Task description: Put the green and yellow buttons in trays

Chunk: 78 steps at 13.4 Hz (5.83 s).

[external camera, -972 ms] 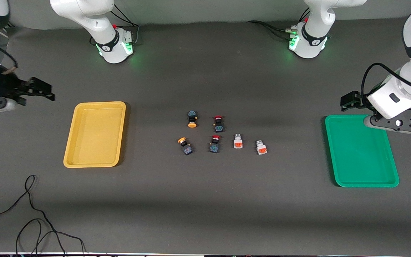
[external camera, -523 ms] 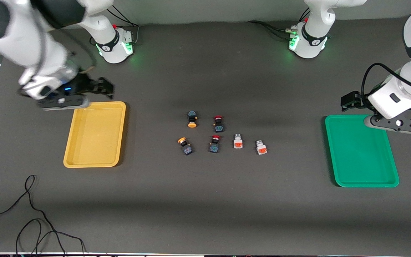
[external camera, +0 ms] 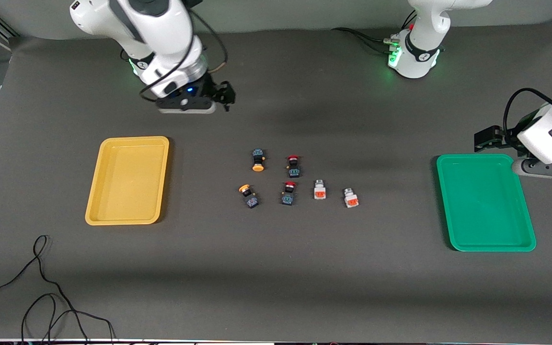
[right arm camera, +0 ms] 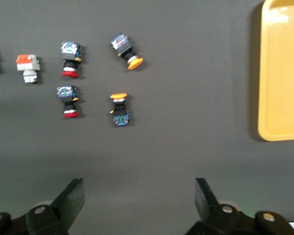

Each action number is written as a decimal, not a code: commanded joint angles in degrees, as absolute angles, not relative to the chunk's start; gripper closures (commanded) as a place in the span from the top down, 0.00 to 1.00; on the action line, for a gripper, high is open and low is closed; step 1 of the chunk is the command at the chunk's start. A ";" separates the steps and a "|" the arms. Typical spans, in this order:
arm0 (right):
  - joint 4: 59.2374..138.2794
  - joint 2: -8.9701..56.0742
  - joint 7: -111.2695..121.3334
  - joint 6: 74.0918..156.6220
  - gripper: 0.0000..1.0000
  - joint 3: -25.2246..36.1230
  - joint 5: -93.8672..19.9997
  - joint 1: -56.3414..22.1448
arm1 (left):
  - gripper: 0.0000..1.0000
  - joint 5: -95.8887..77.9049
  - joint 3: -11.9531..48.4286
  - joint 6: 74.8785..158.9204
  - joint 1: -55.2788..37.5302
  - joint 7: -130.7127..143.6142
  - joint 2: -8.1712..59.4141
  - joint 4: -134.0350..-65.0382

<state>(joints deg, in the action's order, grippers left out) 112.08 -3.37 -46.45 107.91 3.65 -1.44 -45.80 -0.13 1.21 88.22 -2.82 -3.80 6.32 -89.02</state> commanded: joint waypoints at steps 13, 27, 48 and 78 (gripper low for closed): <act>120.85 23.27 -50.62 148.07 1.00 4.66 0.44 -49.75 | 0.99 -1.67 5.89 92.36 -13.16 15.00 23.53 -83.58; 116.10 31.29 -50.98 150.38 0.20 4.83 0.35 -48.87 | 0.99 -1.49 5.80 124.45 -18.81 24.43 39.20 -94.30; 112.38 0.62 12.69 107.37 0.07 49.80 -0.62 -48.69 | 0.00 2.11 5.10 99.10 -12.77 24.97 24.18 -86.07; 90.97 31.64 19.38 100.11 1.00 61.44 -27.42 -57.37 | 1.00 7.12 4.75 135.97 21.97 -21.18 33.49 -104.77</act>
<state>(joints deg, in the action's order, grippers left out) 92.94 30.19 26.42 100.89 61.40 -29.08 -53.27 6.29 4.42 136.34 21.61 -20.49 34.69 -104.36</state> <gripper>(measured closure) 0.000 0.308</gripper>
